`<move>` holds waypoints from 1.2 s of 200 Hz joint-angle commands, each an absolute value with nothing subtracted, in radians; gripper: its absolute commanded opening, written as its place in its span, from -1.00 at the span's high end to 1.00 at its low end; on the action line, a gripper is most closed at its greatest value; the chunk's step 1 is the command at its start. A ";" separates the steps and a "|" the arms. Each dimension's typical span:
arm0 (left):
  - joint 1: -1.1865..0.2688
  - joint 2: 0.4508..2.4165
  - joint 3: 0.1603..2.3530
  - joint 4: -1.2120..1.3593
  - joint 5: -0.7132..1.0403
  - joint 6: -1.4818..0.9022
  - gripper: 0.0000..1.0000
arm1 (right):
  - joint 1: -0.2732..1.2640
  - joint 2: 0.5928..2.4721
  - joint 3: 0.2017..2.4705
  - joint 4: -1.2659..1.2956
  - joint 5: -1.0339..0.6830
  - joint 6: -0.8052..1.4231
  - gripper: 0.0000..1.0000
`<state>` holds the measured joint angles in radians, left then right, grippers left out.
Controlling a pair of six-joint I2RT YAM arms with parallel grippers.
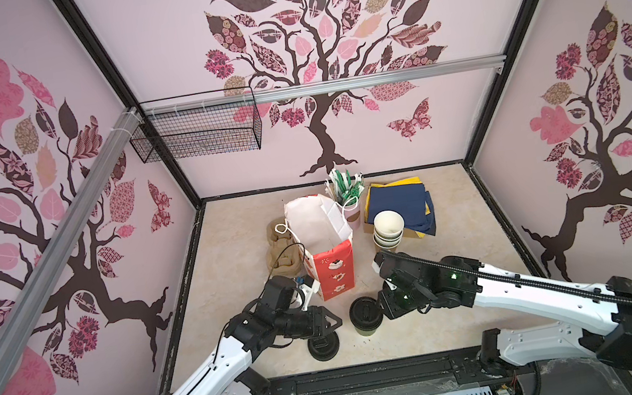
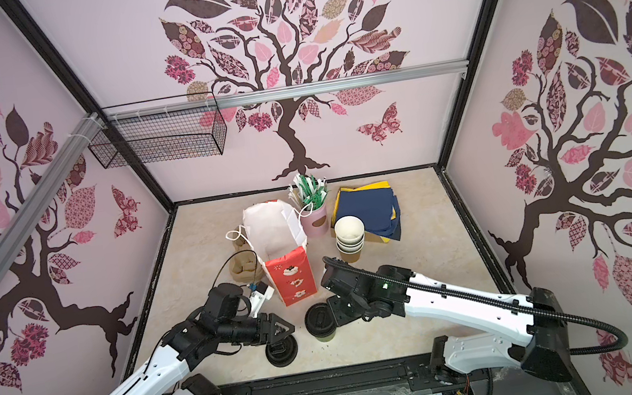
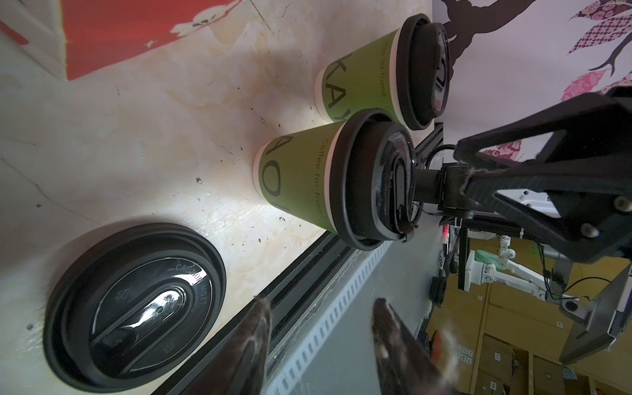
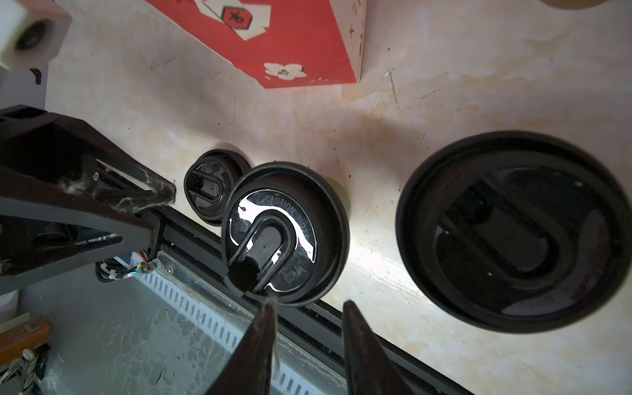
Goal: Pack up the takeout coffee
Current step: 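Lift and re-press the lid with the right gripper while left gripper holds the cup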
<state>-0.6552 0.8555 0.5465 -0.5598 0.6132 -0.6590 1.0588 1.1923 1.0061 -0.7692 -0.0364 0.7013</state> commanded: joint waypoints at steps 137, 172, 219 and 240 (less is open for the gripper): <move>-0.658 0.834 0.595 -0.576 0.580 -0.625 -0.02 | 1.048 1.254 0.989 -0.754 -0.105 0.700 0.07; -0.658 0.834 0.615 -0.586 0.567 -0.628 -0.03 | 1.013 1.227 0.994 -0.759 -0.130 0.723 -0.01; -0.660 0.818 0.598 -0.536 0.536 -0.749 0.03 | 1.000 1.248 0.980 -0.710 -0.179 0.750 0.06; -0.687 0.782 0.558 -0.460 0.495 -0.860 0.08 | 0.998 1.238 0.981 -0.717 -0.176 0.756 0.10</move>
